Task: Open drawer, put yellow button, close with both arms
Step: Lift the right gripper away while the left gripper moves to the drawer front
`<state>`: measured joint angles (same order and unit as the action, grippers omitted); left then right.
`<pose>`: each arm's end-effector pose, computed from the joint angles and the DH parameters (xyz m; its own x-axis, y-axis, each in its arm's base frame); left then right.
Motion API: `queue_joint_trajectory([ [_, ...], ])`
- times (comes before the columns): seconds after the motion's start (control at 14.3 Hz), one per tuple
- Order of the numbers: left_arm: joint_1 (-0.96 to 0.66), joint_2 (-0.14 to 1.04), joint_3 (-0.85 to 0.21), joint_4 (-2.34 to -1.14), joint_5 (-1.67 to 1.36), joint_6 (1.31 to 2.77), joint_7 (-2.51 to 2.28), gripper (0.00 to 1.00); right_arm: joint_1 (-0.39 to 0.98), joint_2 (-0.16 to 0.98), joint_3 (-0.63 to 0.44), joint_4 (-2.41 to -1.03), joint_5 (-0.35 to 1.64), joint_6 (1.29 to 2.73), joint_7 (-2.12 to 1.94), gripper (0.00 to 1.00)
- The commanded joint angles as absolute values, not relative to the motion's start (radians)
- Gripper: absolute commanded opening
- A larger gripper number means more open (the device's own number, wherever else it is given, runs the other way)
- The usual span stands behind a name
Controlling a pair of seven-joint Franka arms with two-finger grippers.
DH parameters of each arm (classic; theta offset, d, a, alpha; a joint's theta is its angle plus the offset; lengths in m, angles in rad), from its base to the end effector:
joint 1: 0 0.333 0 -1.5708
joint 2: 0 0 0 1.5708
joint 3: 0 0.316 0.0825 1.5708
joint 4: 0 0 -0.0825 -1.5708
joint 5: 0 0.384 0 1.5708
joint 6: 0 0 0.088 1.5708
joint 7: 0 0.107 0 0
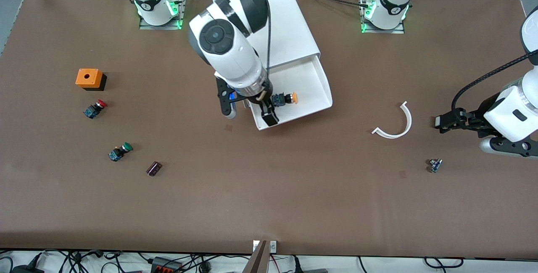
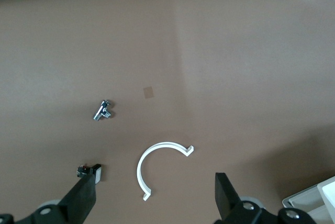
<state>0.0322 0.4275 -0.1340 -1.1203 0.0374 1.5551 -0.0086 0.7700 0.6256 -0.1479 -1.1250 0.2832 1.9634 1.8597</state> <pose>0.6749 -0.0434 0.5731 0.9967 -0.0800 0.0105 -0.0802 -0.9966 0.0181 0.5811 0.4796 0.4717 0.2953 -0.9240 -0.2431 -0.9528 -0.2659 -0.1465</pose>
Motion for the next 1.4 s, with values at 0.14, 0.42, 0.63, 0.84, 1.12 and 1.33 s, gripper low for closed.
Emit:
queue_joint_trajectory([
  [0.14,-0.004,0.428,-0.147,-1.214,0.023,1.639,-0.170,1.00,0.746,0.555,-0.207,-1.129,0.198,1.829,1.605,1.00],
  [0.42,-0.110,0.469,-0.164,-1.279,0.026,1.798,-0.406,1.00,0.634,0.526,-0.212,-1.134,0.195,1.683,1.225,1.00],
  [0.63,-0.184,0.514,-0.163,-1.282,0.037,1.848,-0.578,1.00,0.543,0.520,-0.212,-1.135,0.193,1.638,0.986,1.00],
  [0.84,-0.274,0.564,-0.158,-1.282,0.066,1.929,-0.707,1.00,0.453,0.499,-0.212,-1.178,0.190,1.638,0.789,1.00],
  [1.12,-0.385,0.612,-0.163,-1.282,0.164,1.942,-0.908,1.00,0.358,0.483,-0.212,-1.209,0.143,1.637,0.570,1.00],
  [1.33,-0.429,0.630,-0.166,-1.282,0.161,1.942,-0.933,1.00,0.289,0.480,-0.212,-1.209,0.144,1.635,0.410,1.00],
])
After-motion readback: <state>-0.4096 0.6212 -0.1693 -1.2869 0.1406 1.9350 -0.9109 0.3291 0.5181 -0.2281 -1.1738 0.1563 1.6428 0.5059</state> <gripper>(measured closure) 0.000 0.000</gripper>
